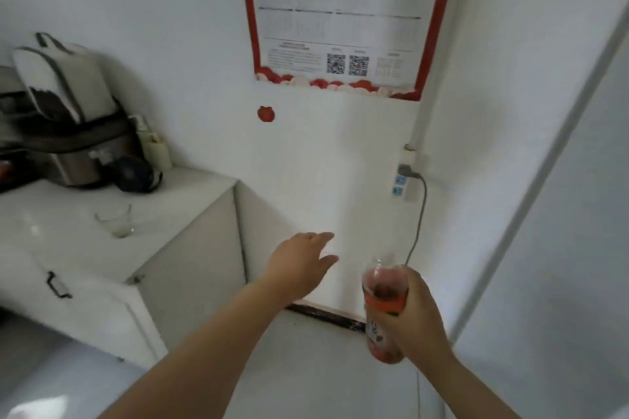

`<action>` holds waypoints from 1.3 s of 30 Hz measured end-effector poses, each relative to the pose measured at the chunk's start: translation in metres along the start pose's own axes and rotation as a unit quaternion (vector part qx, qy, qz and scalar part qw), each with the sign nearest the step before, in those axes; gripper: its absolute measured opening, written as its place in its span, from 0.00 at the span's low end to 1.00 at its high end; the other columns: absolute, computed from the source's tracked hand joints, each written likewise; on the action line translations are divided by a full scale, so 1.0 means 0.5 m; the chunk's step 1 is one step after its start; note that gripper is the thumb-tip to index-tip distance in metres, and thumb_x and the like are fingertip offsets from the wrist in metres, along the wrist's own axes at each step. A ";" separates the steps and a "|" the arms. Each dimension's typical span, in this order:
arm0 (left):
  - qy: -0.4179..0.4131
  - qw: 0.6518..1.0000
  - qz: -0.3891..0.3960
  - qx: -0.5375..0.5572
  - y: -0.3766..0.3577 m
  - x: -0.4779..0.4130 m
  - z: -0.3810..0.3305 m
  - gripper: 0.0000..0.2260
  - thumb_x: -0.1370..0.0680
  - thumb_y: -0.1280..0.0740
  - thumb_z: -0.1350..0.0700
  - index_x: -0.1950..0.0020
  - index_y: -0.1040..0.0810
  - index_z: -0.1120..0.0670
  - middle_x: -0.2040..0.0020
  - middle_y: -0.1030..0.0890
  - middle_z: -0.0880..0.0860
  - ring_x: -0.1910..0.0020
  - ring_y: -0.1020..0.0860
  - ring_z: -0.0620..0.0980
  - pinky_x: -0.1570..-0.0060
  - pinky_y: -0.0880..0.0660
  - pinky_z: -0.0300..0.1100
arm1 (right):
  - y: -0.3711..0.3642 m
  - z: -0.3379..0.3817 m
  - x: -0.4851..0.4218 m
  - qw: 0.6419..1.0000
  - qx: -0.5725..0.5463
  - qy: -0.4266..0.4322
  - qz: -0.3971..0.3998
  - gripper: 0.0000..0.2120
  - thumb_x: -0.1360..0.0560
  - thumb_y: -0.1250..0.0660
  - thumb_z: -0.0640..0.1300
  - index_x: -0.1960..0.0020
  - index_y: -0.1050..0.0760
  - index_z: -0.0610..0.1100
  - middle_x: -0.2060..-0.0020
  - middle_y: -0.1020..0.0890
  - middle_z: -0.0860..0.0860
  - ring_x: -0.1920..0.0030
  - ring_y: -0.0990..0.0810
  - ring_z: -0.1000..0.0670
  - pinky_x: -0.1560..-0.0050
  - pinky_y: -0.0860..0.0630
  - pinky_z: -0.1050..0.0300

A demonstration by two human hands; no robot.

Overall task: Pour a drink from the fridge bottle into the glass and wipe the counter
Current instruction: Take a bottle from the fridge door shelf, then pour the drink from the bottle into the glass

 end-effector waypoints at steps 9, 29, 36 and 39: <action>-0.022 0.999 -0.008 -0.022 0.176 -0.056 0.179 0.20 0.19 0.42 0.47 0.27 0.37 0.46 0.35 0.25 0.51 0.35 0.30 0.50 0.36 0.33 0.45 | -0.285 0.142 -0.196 0.989 0.007 0.100 0.108 0.19 0.38 0.28 0.53 0.49 0.28 0.52 0.55 0.23 0.57 0.56 0.22 0.57 0.56 0.22 0.58; 0.260 0.955 -0.028 -0.140 0.286 -0.214 0.562 0.25 0.23 0.43 0.38 0.36 0.30 0.55 0.42 0.23 0.56 0.44 0.25 0.56 0.47 0.30 0.48 | -0.681 0.320 -0.522 0.907 0.000 0.284 0.312 0.22 0.37 0.26 0.52 0.48 0.32 0.56 0.53 0.26 0.59 0.51 0.25 0.57 0.54 0.28 0.65; 0.282 0.954 -0.038 -0.089 0.316 -0.232 0.663 0.17 0.21 0.40 0.59 0.32 0.30 0.49 0.34 0.28 0.50 0.38 0.27 0.52 0.40 0.26 0.48 | -0.770 0.378 -0.593 0.866 -0.005 0.340 0.366 0.24 0.36 0.25 0.50 0.47 0.34 0.56 0.52 0.29 0.57 0.54 0.27 0.58 0.59 0.32 0.70; 0.303 0.944 -0.004 -0.128 0.322 -0.237 0.701 0.15 0.19 0.45 0.60 0.35 0.27 0.52 0.38 0.28 0.52 0.40 0.29 0.51 0.43 0.26 0.47 | -0.824 0.389 -0.610 0.857 0.002 0.338 0.390 0.27 0.38 0.27 0.56 0.43 0.33 0.54 0.49 0.26 0.55 0.53 0.25 0.57 0.56 0.26 0.65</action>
Point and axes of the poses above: each hand's wrist, its own x-axis away from the middle knuckle, its own y-axis out of the back of the hand, z = x × y, the point moved 2 cm from there along -x, towards the middle knuckle
